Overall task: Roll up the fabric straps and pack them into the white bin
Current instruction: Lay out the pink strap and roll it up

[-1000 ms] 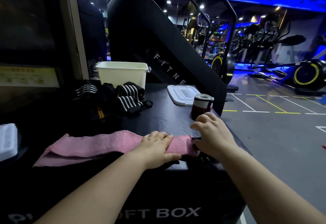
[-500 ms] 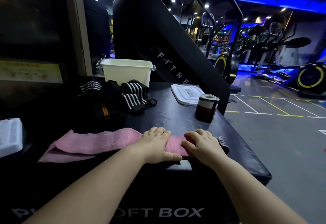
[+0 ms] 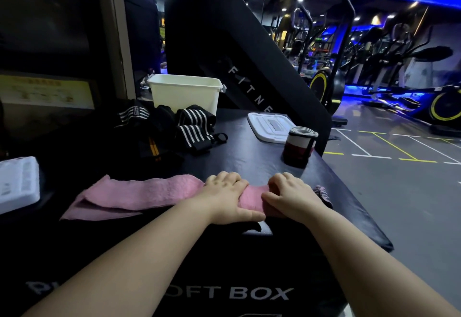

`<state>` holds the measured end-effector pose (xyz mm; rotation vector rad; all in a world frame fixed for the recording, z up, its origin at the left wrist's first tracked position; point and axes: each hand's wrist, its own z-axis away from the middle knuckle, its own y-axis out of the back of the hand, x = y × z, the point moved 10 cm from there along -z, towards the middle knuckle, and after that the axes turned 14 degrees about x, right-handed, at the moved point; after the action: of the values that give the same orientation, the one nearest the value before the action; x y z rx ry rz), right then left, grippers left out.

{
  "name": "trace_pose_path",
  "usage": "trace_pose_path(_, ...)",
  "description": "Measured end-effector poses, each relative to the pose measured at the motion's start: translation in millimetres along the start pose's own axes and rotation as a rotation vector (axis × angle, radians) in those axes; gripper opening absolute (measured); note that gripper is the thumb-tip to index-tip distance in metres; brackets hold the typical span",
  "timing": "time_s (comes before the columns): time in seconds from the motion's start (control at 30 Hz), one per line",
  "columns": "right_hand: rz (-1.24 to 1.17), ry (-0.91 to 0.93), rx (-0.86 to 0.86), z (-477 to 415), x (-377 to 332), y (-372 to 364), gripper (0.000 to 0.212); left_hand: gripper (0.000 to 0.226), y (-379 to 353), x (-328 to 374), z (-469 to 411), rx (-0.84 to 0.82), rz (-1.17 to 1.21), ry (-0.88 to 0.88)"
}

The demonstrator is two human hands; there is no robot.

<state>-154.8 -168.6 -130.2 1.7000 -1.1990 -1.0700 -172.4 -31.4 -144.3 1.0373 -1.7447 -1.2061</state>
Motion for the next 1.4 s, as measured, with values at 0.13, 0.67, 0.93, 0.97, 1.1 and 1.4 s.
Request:
trace_pose_path(0.13, 0.002, 0.025, 0.086, -2.3, -8.4, 7.8, 0.035, 0.092, 1.5, 0.3, 2.6, -0.004, -0.023, -0.006)
trace_pose_path(0.67, 0.037, 0.002, 0.144, 7.6, 55.5, 37.8, 0.045, 0.087, -9.0, 44.8, -6.4, -0.078, -0.069, -0.055)
trace_pose_path(0.93, 0.095, -0.029, 0.085, 8.9, 63.0, 32.8, 0.056, 0.083, -11.1, 46.3, -11.1, -0.036, -0.029, 0.000)
trace_pose_path(0.97, 0.095, -0.031, 0.082, 9.1, 62.9, 32.5, 0.056, 0.084, -9.9, 45.5, -10.5, -0.035, -0.023, 0.009)
trace_pose_path(1.1, 0.106, -0.045, 0.064, 9.6, 63.2, 32.7, 0.059, 0.088, -1.3, 32.9, -7.6, -0.006, -0.037, 0.058)
trace_pose_path(1.4, -0.061, 0.182, 0.019, -2.8, 11.0, 35.7, 0.050, 0.067, 15.7, 8.4, -6.8, 0.174, -0.072, 0.128)
